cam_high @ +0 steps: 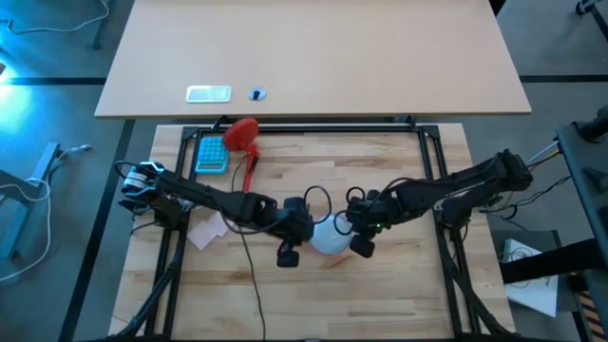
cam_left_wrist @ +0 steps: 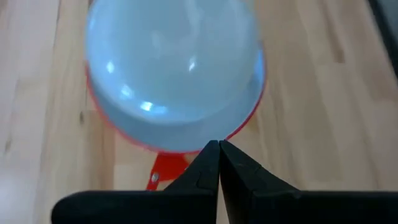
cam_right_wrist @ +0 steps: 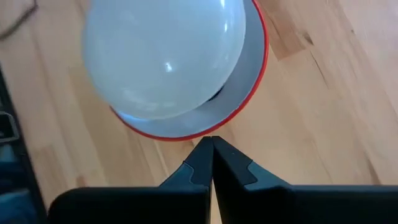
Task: Screw lightbulb
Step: Remove the light bulb from the lamp
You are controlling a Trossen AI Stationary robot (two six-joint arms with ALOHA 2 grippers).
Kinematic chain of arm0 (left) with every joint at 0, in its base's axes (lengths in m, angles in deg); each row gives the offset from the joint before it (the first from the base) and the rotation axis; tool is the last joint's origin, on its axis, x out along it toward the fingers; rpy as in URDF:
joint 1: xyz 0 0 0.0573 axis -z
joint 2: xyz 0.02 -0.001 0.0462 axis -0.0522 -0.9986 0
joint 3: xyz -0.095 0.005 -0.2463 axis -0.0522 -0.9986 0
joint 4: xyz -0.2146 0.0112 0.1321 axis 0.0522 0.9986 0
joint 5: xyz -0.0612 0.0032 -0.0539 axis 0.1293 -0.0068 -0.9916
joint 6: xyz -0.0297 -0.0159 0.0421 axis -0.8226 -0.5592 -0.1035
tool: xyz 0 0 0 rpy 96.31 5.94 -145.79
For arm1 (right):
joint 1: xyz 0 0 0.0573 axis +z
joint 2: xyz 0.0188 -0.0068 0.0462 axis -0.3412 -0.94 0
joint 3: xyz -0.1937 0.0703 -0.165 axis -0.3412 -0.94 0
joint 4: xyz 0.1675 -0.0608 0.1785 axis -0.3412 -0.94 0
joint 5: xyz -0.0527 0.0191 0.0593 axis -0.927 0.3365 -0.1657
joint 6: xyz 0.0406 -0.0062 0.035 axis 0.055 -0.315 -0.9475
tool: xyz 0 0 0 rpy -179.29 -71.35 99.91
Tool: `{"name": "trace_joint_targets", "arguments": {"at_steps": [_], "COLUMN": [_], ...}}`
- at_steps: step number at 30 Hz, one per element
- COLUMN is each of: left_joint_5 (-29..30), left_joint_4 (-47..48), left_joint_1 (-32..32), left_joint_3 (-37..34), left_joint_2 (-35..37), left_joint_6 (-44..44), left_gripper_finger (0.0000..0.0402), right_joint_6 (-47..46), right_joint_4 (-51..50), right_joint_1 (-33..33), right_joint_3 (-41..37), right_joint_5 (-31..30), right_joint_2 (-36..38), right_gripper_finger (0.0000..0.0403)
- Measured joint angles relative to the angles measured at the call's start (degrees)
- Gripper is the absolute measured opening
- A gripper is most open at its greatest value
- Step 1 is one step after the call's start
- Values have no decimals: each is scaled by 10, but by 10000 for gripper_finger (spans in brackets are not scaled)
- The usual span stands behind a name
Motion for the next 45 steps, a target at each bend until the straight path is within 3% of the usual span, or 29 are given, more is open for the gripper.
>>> {"name": "trace_joint_targets", "arguments": {"at_steps": [4,13,31,45], "left_joint_5": [2,19,6,1], "left_joint_4": [25,-49,-45,-40], "left_joint_1": [-20,-51,-46,-14], "left_joint_3": [0,-7,-2,-1], "left_joint_2": [0,0,-25,-23], "left_joint_6": [-6,46,56,60], "left_gripper_finger": [1,1,1,1], "right_joint_6": [-24,-31,-5,46], "right_joint_4": [9,49,78,49], "right_joint_1": [12,35,32,-7], "right_joint_3": [0,-7,-10,-10], "right_joint_5": [4,7,20,17], "right_joint_2": [6,6,-30,-34], "right_gripper_finger": [0,0,0,0]}}
